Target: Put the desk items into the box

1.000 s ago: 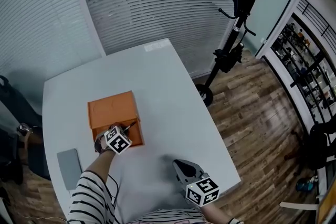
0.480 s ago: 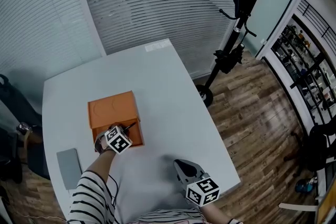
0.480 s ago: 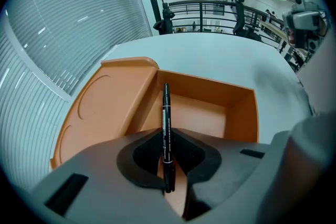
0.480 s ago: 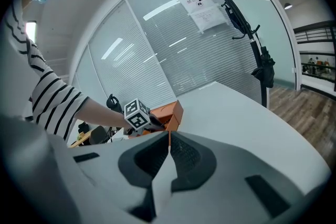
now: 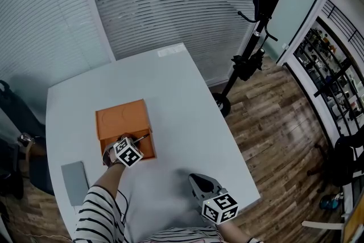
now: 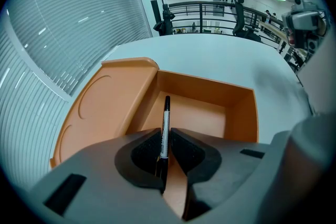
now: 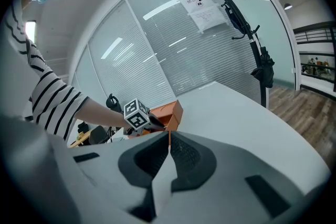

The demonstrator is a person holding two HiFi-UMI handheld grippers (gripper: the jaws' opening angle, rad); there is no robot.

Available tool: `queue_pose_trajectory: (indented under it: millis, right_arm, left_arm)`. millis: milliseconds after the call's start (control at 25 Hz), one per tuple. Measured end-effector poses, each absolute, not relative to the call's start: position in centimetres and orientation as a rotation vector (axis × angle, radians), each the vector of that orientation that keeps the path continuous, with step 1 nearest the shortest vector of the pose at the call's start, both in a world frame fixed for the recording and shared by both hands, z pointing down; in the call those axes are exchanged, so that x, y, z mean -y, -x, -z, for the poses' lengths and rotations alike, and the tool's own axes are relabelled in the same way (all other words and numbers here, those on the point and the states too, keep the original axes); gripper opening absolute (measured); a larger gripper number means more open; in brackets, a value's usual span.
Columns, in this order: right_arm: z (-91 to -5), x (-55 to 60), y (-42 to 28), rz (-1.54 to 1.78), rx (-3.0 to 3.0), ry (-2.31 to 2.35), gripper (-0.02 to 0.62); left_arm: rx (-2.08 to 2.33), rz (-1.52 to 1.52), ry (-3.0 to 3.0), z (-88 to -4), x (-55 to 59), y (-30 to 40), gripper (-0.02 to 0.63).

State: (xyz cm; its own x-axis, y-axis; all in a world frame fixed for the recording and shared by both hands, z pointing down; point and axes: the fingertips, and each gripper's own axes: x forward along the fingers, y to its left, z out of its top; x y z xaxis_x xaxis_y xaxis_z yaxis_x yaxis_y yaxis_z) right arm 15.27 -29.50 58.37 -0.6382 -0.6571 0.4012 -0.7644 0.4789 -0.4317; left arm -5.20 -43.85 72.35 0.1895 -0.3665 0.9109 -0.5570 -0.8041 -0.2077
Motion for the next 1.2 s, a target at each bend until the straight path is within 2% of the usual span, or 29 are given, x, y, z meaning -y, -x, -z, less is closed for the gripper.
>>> queue_pose_trajectory:
  millis: [600, 1200]
  right_arm:
    - [-57.3, 28.3, -15.5, -0.853, 2.548, -1.250, 0.028]
    - [-55.1, 25.1, -15.0, -0.791, 2.570, -1.274, 0.028]
  left_arm:
    - [0.960, -1.654, -2.333, -70.4, 43.6, 5.0, 0.040]
    - [1.136, -1.482, -2.469, -64.5, 41.9, 4.4, 0.040]
